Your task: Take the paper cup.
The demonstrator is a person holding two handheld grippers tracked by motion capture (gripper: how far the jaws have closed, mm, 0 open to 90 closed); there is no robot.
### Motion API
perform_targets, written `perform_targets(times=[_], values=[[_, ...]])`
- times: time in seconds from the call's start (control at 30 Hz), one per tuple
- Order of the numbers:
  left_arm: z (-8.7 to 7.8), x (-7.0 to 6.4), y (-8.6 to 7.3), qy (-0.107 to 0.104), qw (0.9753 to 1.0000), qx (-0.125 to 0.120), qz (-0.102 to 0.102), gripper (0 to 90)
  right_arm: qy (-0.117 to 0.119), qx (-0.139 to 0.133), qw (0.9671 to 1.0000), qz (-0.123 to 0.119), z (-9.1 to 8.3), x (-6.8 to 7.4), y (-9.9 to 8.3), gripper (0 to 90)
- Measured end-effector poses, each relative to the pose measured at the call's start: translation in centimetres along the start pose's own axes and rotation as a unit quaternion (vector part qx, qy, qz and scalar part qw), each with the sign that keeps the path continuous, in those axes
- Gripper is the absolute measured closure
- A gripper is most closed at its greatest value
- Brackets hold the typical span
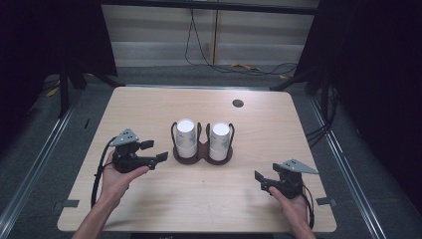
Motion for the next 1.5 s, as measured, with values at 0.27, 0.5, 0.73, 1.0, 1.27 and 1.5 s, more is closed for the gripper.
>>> perform_targets(times=[0.27, 0.5, 0.73, 1.0, 1.27, 1.5], values=[[1.0, -1.2, 2.1, -0.012, 0.9998, -0.010, 0.010, 21.9, 0.000, 0.003, 1.0000, -0.002, 0.0, 0.0, 0.0, 22.0], [1.8, -1.9, 3.7, -0.013, 0.9995, -0.017, 0.025, 26.0, 0.002, 0.006, 1.0000, -0.005, 0.1, 0.1, -0.1, 22.0], [3.0, -2.2, 4.9, -0.017, 0.9993, -0.013, 0.030, 25.9, 0.003, 0.002, 1.0000, -0.007, 0.0, 0.1, 0.0, 22.0], [3.7, -2.0, 6.1, 0.001, 0.9994, -0.008, 0.034, 26.5, 0.007, 0.001, 1.0000, -0.006, 0.1, 0.2, 0.0, 22.0], [5.0, -2.3, 7.5, 0.003, 0.9992, 0.006, 0.038, 26.1, 0.007, -0.001, 1.0000, -0.006, 0.1, 0.2, 0.1, 22.0], [6.2, -2.3, 7.9, 0.011, 0.9987, 0.024, 0.045, 29.2, 0.007, 0.000, 0.9999, -0.007, 0.1, 0.2, 0.1, 22.2]])
Point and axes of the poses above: each handheld gripper's, and its own axes: z roughly forward along the jaws, y roughly out of its top, x roughly to its left, the point moved 5 cm from there along z, roughly forward along the jaws, and after that the axes turned 13 degrees about -z, right-handed, at the moved point
